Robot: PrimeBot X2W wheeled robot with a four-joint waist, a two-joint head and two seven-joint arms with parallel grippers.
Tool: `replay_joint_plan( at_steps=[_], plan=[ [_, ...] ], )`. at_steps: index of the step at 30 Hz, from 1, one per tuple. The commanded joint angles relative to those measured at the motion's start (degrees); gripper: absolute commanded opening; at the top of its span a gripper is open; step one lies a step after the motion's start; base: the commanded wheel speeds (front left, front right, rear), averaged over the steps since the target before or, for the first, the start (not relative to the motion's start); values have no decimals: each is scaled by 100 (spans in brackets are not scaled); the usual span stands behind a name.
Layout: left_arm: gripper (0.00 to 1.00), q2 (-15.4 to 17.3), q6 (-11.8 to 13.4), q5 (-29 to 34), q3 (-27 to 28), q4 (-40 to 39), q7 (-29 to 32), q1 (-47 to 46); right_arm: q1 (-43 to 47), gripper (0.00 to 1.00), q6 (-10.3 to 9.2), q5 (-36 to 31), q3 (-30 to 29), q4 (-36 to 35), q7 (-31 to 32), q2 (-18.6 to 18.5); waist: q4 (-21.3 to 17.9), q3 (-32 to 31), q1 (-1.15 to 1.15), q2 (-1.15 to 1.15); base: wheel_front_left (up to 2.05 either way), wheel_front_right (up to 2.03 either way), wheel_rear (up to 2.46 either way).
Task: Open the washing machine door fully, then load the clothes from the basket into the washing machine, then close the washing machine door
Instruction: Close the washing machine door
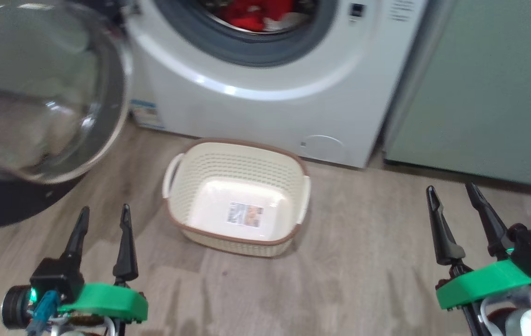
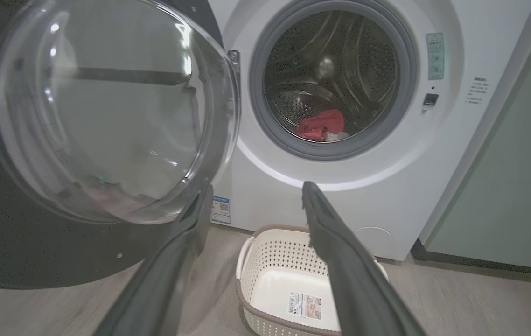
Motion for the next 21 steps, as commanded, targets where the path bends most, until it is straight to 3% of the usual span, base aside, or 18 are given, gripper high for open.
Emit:
replay_joint_plan(
  at_steps=[1,10,21],
  plan=[
    [100,26,53,-20,257,-219,-70,-159,-196,100,0,-30,142,-218,-13,-33,567,-69,0,0,0,0,0],
    [100,-22,110,-63,341,-254,-71,-37,-140,100,0,-15,173,-184,48,-33,1495,-162,0,0,0,0,0],
    [100,-71,120,-86,458,-282,-72,-20,-156,100,0,5,252,-127,44,-33,1720,-153,0,0,0,0,0]
  ],
)
